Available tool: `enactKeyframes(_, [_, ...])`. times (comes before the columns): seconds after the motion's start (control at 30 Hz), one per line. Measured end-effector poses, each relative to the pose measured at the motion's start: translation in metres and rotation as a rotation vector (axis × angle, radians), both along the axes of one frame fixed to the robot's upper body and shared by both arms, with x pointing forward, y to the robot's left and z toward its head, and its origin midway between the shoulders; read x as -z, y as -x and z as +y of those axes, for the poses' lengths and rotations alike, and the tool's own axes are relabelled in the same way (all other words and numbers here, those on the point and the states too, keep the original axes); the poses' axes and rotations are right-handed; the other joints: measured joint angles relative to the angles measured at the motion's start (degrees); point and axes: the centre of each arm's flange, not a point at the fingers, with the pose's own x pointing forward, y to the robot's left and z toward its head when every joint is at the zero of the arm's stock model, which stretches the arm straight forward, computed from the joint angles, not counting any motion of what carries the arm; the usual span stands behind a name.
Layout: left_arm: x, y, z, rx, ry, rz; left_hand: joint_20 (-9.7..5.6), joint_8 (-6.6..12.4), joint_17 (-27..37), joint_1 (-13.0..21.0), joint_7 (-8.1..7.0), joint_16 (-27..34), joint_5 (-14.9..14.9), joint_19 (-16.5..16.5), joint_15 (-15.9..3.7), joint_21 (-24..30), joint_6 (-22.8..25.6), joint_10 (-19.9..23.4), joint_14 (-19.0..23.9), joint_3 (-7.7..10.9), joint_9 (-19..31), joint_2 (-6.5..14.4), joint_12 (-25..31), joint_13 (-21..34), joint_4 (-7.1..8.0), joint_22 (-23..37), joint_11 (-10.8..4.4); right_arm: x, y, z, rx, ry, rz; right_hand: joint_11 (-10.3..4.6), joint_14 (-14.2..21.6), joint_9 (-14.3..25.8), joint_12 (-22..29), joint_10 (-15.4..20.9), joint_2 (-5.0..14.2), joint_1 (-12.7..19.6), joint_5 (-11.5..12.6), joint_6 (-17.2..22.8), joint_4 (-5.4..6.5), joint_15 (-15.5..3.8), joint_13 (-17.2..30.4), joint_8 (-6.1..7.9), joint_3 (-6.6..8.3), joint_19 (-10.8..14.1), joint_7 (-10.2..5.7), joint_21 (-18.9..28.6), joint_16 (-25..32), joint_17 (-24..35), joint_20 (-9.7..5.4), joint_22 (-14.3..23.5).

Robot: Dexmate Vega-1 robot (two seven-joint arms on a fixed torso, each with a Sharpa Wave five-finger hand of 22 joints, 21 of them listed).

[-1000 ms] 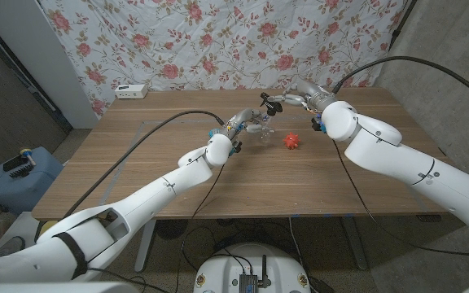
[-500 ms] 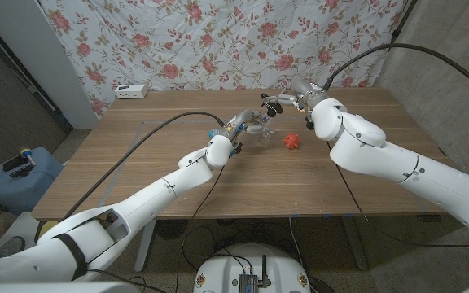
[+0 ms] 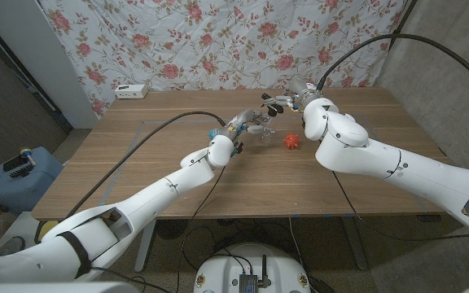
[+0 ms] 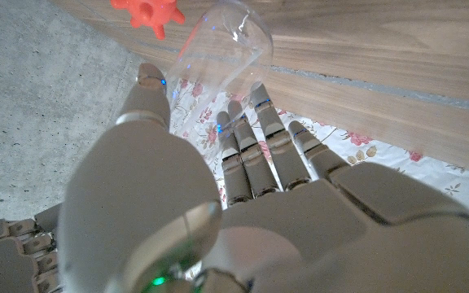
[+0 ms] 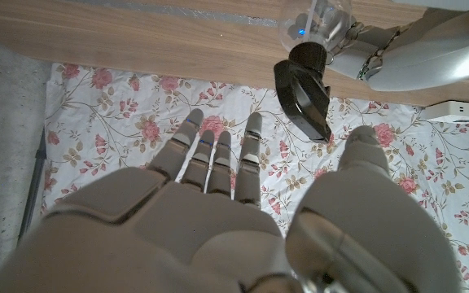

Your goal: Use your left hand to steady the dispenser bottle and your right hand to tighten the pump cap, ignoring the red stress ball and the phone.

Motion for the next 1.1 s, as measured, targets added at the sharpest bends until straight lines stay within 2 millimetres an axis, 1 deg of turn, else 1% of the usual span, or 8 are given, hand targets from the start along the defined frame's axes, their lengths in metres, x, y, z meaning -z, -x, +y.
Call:
enactKeyframes(0.27, [-0.001, -0.001, -0.001, 0.002, 0.000, -0.004, 0.00, 0.25, 0.00, 0.00, 0.07, -0.05, -0.03, 0.00, 0.01, 0.00, 0.07, 0.00, -0.01, 0.00, 0.00, 0.00, 0.01, -0.02, 0.00, 0.00, 0.00, 0.001, -0.005, 0.006, 0.025, 0.019, 0.001, -0.42, 1.39, 0.27, 0.34, 1.46, -0.01, 0.47, 0.04, 2.58, -0.24, -0.28, 0.29, 1.11, 0.24, 1.01, -0.71, 0.00, 0.44, 0.00, -0.23, 0.00])
enactKeyframes(0.4, [0.000, -0.002, -0.003, 0.002, -0.002, -0.003, 0.00, 0.25, -0.01, 0.00, 0.07, -0.12, -0.06, 0.00, 0.01, 0.00, 0.07, 0.00, -0.01, 0.23, 0.03, 0.00, 0.00, -0.04, -0.23, 0.00, 0.00, 0.002, -0.007, 0.005, 0.062, 0.014, -0.012, -0.50, 2.61, 0.55, 0.34, 2.55, -0.01, 0.47, 0.04, 4.13, -0.24, -0.69, 0.29, 2.10, 0.24, 1.72, -1.03, 0.00, 0.44, 0.01, -0.31, 0.00])
enactKeyframes(0.5, [0.000, -0.002, -0.004, 0.003, -0.002, -0.004, 0.00, 0.25, -0.01, 0.00, 0.07, -0.22, -0.07, 0.00, 0.02, 0.00, 0.08, 0.21, -0.01, 0.23, 0.03, 0.00, 0.00, -0.03, -0.23, 0.00, 0.21, 0.003, -0.009, 0.005, 0.074, 0.015, -0.013, -0.40, 2.82, 0.80, 0.34, 3.08, -0.01, 0.47, 0.04, 4.72, -0.24, -0.89, 0.29, 2.40, 0.24, 1.78, -1.22, 0.00, 0.44, 0.08, -0.39, 0.00])
enactKeyframes(0.57, [0.000, -0.002, -0.004, 0.003, -0.002, -0.004, 0.00, 0.25, -0.01, 0.00, 0.07, -0.22, -0.17, 0.00, 0.02, 0.00, 0.08, 0.30, -0.01, 0.23, 0.03, 0.00, -0.01, -0.03, -0.23, 0.00, 0.30, 0.003, -0.010, 0.006, 0.075, 0.020, -0.013, -0.79, 2.82, 0.80, 0.55, 3.50, -0.01, 0.47, 0.39, 5.50, -0.24, -0.90, 0.29, 2.57, 0.24, 1.78, -1.30, 0.00, 0.44, 0.15, -0.39, 0.00])
enactKeyframes(0.67, [0.000, -0.002, -0.004, 0.003, -0.001, -0.005, 0.00, 0.25, -0.02, 0.00, 0.07, -0.23, -0.17, 0.00, 0.11, 0.00, 0.08, 0.30, 0.08, 0.24, 0.03, 0.00, -0.02, -0.02, -0.24, 0.00, 0.30, 0.002, -0.011, 0.009, 0.075, 0.028, -0.014, -0.41, 3.13, 1.05, 0.55, 3.89, -0.01, 0.47, 0.44, 6.76, -0.47, -1.20, 0.28, 3.20, 0.48, 2.11, -1.69, 0.00, 0.44, 0.15, -0.72, 0.00])
enactKeyframes(0.77, [0.000, -0.002, -0.005, 0.004, 0.000, -0.004, 0.00, 0.25, -0.05, 0.00, 0.07, -0.27, -0.18, 0.00, 0.11, 0.00, 0.08, 0.30, 0.07, 0.40, 0.03, 0.00, -0.08, -0.02, -0.40, 0.00, 0.30, 0.004, -0.013, 0.008, 0.093, 0.024, -0.013, -0.83, 3.44, 1.07, 0.55, 4.30, -0.01, 0.47, 0.44, 8.00, -0.47, -0.90, 0.28, 4.02, 0.48, 2.23, -2.07, 0.00, 0.44, 0.15, -0.60, 0.00])
enactKeyframes(1.03, [0.001, -0.002, -0.006, 0.005, 0.001, -0.002, 0.00, 0.22, -0.03, 0.00, 0.07, -0.28, -0.29, 0.00, 0.12, 0.00, 0.08, 0.30, 0.07, 0.40, 0.03, 0.00, -0.11, 0.02, -0.40, 0.00, 0.30, 0.005, -0.015, 0.009, 0.117, 0.025, -0.016, -1.02, 4.70, 1.60, 0.77, 6.55, 0.00, 0.48, 0.65, 11.12, -0.47, -1.54, 0.28, 5.77, 0.96, 3.05, -2.67, 0.00, 0.44, 0.15, -0.84, 0.00])
enactKeyframes(1.1, [0.002, -0.002, -0.006, 0.006, 0.002, 0.000, 0.00, 0.16, -0.02, 0.00, 0.07, -0.28, -0.30, 0.00, 0.12, 0.00, 0.08, 0.30, 0.06, 0.40, 0.03, 0.00, -0.11, 0.02, -0.40, 0.00, 0.30, 0.005, -0.016, 0.009, 0.122, 0.024, -0.018, -0.75, 4.87, 1.86, 0.77, 6.82, 0.14, 0.62, 0.65, 11.80, -0.43, -1.71, 0.28, 6.28, 1.00, 3.11, -2.77, 0.00, 0.44, 0.15, -0.90, 0.00])
